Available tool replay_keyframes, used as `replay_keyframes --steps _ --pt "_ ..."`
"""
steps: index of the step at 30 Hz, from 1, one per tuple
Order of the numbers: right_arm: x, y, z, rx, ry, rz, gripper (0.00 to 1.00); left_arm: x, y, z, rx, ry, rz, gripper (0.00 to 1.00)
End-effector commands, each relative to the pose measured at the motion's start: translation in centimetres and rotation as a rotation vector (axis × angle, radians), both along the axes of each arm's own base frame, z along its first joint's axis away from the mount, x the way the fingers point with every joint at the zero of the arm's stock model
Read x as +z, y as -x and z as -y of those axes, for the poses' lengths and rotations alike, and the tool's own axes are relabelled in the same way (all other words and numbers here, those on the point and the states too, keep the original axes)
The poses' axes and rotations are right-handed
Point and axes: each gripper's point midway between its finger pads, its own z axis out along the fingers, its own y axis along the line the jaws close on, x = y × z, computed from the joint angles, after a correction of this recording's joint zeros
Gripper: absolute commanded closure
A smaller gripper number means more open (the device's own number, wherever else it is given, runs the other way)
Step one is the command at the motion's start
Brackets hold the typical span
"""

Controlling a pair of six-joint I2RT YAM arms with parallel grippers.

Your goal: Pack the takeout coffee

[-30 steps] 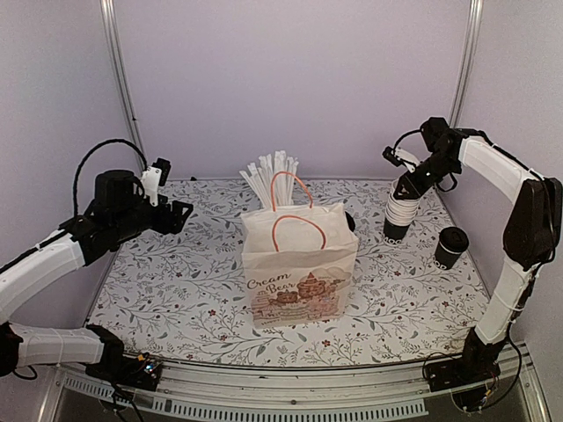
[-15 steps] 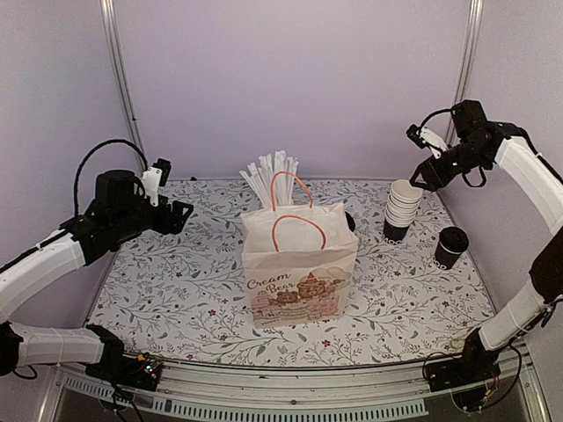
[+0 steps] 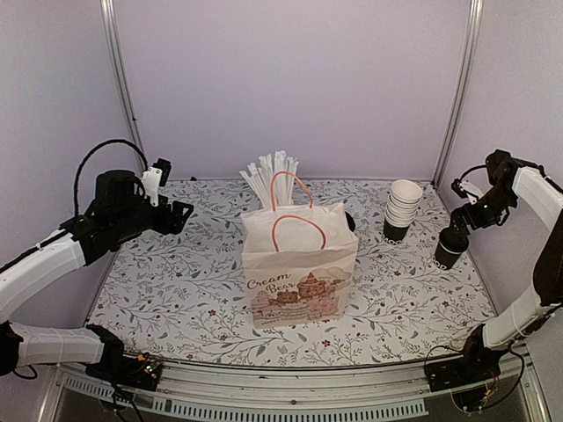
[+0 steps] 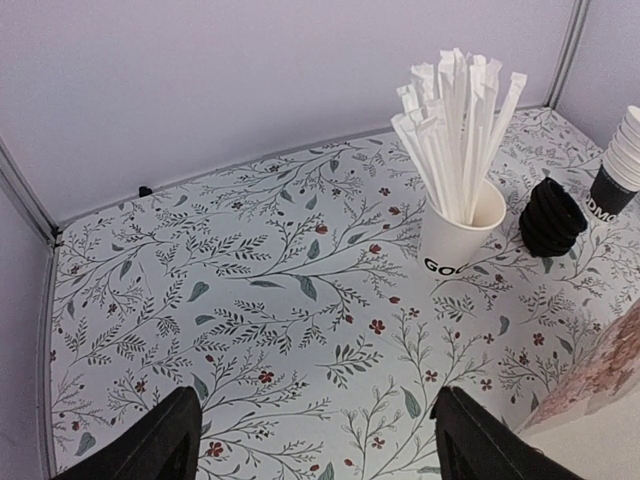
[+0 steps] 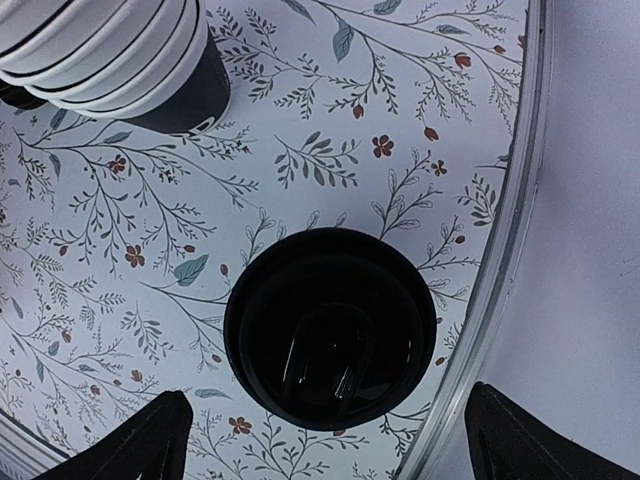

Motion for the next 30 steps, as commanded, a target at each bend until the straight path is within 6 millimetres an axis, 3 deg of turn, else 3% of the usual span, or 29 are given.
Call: replay_keyframes --steps 1,10,20,24,26,30 --pt "-0.9 -0.6 0.4 -0.025 -0.001 -0.027 0.01 0.6 -0.2 -0.3 0.007 0.001 0.018 0.18" --pt "-3.3 -1.7 0.3 -0.043 -0.038 -0.101 0.05 0.7 -0.2 -0.4 0.009 0.002 0.021 0.18" --pt "-4.1 -2.2 0.8 -0.06 -0.029 -0.123 0.2 0.8 -0.1 -0.4 0.01 0.001 0.024 0.18" --pt "-3.7 -2.4 1.1 -0.063 -0.004 -0.11 0.16 0.8 -0.1 -0.4 0.011 0.0 0.024 0.18" --pt "-3.3 -2.5 1.3 -0.063 0.015 -0.096 0.02 0.8 -0.1 -0.4 0.011 0.0 0.024 0.18" --pt "-2.5 -2.5 1.1 -0.044 0.031 -0.075 0.01 0.8 -0.1 -0.5 0.013 0.0 0.024 0.18"
